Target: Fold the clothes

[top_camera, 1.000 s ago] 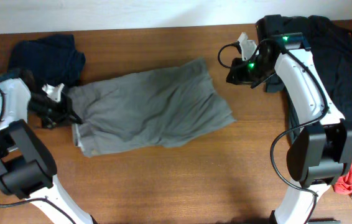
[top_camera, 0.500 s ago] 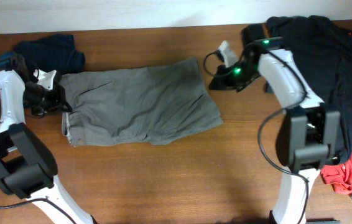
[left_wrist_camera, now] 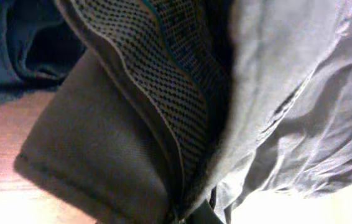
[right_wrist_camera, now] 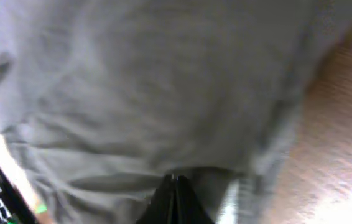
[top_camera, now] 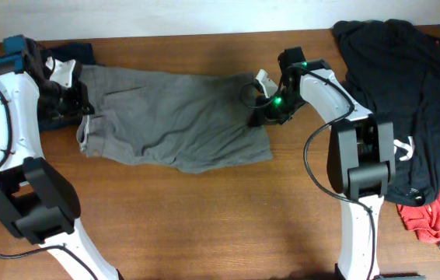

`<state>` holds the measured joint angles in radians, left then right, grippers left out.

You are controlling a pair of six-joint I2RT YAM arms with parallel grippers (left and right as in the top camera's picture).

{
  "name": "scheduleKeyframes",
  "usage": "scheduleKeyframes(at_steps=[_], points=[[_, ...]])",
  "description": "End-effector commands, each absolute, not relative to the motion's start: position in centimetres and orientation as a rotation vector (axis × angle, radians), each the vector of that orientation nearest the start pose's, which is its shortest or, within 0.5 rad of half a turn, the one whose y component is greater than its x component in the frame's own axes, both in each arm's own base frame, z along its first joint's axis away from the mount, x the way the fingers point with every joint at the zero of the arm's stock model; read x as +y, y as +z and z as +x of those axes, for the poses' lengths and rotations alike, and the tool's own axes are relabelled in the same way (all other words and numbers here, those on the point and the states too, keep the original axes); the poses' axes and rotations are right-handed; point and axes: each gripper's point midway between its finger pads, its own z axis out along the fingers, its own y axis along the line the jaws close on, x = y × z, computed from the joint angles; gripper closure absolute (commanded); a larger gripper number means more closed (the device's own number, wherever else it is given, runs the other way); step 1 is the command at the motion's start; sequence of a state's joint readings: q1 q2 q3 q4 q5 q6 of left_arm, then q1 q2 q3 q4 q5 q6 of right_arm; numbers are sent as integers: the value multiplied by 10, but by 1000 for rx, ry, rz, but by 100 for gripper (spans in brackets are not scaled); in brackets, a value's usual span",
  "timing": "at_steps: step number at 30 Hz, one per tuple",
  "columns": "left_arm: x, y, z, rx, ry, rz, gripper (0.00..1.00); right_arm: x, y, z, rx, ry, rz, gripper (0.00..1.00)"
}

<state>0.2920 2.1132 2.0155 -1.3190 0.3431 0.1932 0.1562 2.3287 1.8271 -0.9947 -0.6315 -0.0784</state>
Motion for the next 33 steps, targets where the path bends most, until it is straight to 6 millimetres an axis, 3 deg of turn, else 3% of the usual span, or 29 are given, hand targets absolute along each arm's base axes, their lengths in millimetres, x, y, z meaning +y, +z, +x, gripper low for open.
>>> scheduleKeyframes(at_steps=[1,9,23,29,33], points=[[60,174,450,2786,-467,-112,100,166,10,442,2955,944,-346,96],[20,178,460,2772,-505,-4,100,166,-3,439,2992,952,-306,96],[-124,190,477,2702,-617,145,100,166,-3,438,2996,953,-299,96],[-174,194,471,2669,-652,263,99,166,-3,438,2996,953,-299,96],[-195,196,470,2644,-643,324,99,166,-3,438,2995,953,-299,96]])
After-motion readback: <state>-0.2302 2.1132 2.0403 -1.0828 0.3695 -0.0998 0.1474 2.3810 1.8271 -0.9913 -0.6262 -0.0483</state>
